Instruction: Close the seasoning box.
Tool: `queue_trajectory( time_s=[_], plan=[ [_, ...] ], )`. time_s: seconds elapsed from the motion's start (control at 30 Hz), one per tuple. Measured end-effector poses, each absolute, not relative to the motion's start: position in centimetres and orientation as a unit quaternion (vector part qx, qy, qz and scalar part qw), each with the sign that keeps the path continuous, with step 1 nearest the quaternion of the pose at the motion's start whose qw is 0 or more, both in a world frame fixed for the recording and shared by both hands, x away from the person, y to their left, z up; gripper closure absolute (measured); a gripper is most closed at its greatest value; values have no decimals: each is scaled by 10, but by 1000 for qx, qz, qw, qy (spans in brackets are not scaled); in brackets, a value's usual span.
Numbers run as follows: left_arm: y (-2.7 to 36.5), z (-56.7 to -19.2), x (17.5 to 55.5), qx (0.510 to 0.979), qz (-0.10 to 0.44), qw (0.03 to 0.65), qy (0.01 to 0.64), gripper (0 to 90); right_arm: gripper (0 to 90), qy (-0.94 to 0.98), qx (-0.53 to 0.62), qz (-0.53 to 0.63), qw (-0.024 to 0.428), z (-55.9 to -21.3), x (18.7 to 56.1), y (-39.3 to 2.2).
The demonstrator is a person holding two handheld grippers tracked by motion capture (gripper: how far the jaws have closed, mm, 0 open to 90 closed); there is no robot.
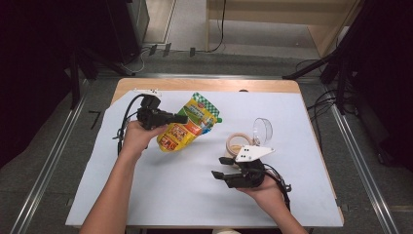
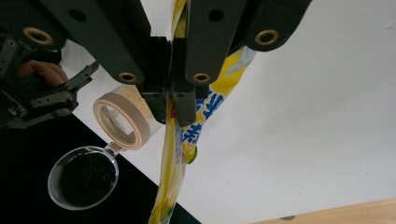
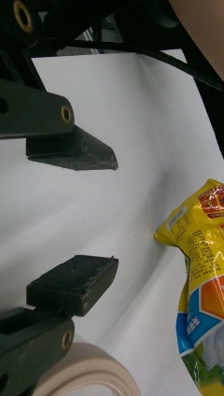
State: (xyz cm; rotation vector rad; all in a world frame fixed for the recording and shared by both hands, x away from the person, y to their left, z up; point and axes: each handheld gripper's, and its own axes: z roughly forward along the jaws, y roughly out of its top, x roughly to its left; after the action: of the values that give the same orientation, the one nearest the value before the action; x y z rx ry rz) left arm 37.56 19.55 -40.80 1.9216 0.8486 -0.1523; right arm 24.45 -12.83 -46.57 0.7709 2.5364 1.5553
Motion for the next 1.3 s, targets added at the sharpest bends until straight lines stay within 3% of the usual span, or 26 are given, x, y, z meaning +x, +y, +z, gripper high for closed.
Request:
queue_trajectory(
  time_s=[1.3],
  plan=[
    [244, -413, 329, 782, -23, 490, 384, 832, 468, 831, 251, 496, 30, -471, 246, -126]
  ],
)
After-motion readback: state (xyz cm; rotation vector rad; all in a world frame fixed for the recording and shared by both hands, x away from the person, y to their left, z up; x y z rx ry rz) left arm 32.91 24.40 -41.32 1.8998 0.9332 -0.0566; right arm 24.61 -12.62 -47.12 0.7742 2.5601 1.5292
